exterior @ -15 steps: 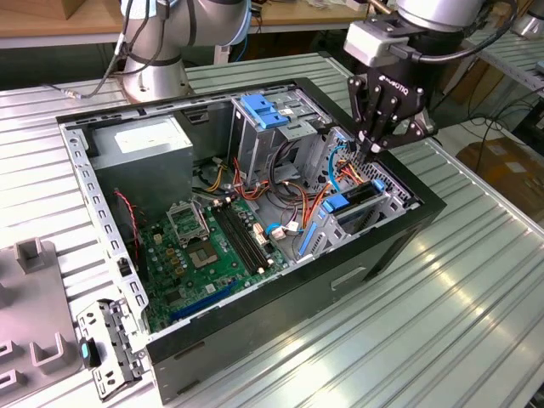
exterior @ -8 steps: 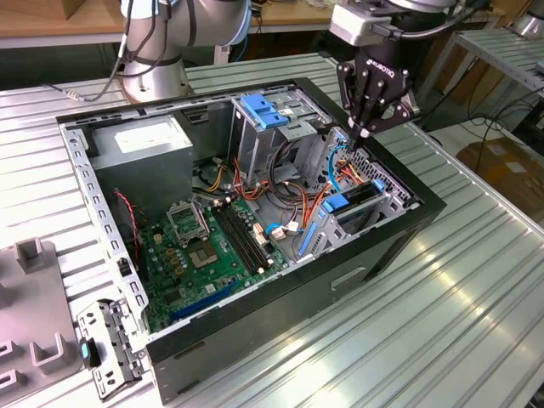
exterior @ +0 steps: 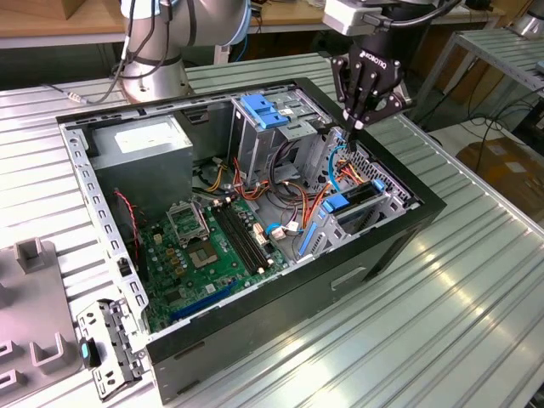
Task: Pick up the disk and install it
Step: 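Insert the second disk wire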
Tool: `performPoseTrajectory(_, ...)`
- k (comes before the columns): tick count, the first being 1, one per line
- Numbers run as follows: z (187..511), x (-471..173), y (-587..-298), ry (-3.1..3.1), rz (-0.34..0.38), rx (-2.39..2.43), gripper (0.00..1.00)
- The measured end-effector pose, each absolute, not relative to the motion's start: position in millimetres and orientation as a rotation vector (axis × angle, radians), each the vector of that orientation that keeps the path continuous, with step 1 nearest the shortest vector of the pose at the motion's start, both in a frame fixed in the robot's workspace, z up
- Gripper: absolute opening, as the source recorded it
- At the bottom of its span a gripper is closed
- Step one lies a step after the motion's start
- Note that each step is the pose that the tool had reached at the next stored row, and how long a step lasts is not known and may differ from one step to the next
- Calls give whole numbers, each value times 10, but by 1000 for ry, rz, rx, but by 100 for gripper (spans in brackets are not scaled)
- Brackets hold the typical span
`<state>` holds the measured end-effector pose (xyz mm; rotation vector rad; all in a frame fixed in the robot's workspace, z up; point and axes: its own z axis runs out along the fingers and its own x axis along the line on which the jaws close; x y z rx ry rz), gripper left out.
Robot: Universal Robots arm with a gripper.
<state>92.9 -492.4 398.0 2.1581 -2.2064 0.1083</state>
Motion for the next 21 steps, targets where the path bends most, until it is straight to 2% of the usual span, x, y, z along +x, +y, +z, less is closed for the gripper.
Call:
performPoseTrajectory(2,3966,930,-4920,-2206,110,2157,11)
performPoseTrajectory(3,3959,930,-4912,-2203,114,2155,18)
performPoseTrajectory(5,3946,929,-4892,-2199,123,2151,19)
performPoseTrajectory(6,3937,929,-4882,-2196,128,2149,25)
performPoseTrajectory(12,3836,930,-4850,-2180,161,2133,25)
performPoseTrajectory(13,3825,930,-4848,-2178,165,2131,24)
performPoseTrajectory(14,3805,930,-4846,-2173,175,2126,16)
performPoseTrajectory(18,3763,930,-4841,-2156,207,2110,18)
performPoseTrajectory(19,3757,930,-4841,-2152,213,2107,24)
performPoseTrajectory(21,3743,930,-4839,-2146,226,2100,24)
